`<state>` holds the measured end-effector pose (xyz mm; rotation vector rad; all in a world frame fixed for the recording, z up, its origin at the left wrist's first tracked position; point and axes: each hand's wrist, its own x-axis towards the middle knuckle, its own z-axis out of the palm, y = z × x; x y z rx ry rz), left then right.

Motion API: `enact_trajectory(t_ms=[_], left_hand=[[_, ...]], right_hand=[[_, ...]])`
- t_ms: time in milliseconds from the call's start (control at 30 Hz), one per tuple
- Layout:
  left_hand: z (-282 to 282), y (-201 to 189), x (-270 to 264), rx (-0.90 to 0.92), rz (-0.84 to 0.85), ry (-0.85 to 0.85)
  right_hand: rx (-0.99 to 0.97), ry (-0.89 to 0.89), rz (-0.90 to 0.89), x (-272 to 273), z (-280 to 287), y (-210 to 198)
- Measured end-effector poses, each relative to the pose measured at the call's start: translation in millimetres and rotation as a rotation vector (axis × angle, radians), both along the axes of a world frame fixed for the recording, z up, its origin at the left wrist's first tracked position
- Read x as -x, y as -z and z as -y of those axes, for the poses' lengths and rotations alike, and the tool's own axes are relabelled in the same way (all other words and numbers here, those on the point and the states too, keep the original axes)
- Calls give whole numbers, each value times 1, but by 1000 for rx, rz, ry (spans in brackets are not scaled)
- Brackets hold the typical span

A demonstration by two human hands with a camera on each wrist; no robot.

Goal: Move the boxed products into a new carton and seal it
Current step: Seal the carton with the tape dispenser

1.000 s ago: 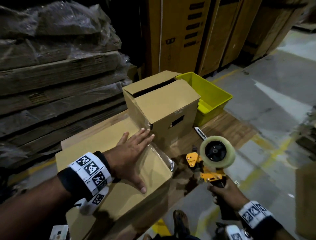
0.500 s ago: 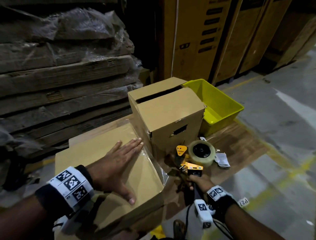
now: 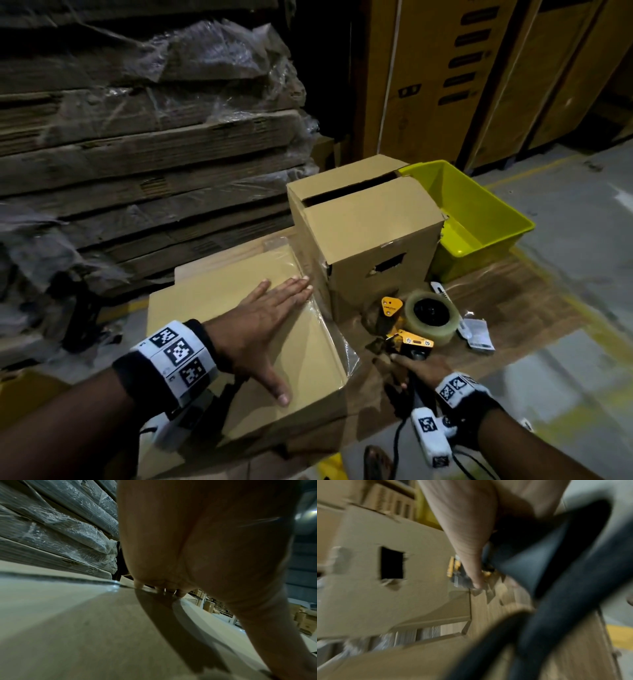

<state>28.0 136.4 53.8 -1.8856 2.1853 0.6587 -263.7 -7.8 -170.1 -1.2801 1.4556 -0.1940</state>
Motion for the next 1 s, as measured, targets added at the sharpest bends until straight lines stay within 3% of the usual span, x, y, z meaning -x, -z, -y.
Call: enact_trajectory(t_ms=[133, 233, 467, 567, 700, 800, 900, 1000], left_hand=[[-1, 2, -1, 18, -3, 4], [-3, 4, -1, 34, -3, 11], [-5, 9, -6, 52, -33, 23], [-4, 9, -8, 45, -57, 25], [-2, 8, -10, 41, -62, 36], [-2, 8, -11, 51, -65, 33], [-2, 8, -12, 50, -70, 24], [1, -2, -10, 15, -86, -13]], right_hand=[[36, -176, 1, 16, 11, 31], [-19, -102, 49, 15, -3, 6], [42, -92, -81, 31, 6, -4], [180, -121, -37, 24, 4, -54], [246, -344, 38, 25, -13, -134], [162, -443, 194, 37, -33, -181], [86, -479, 287, 42, -50, -214], [129, -473, 308, 32, -52, -228]])
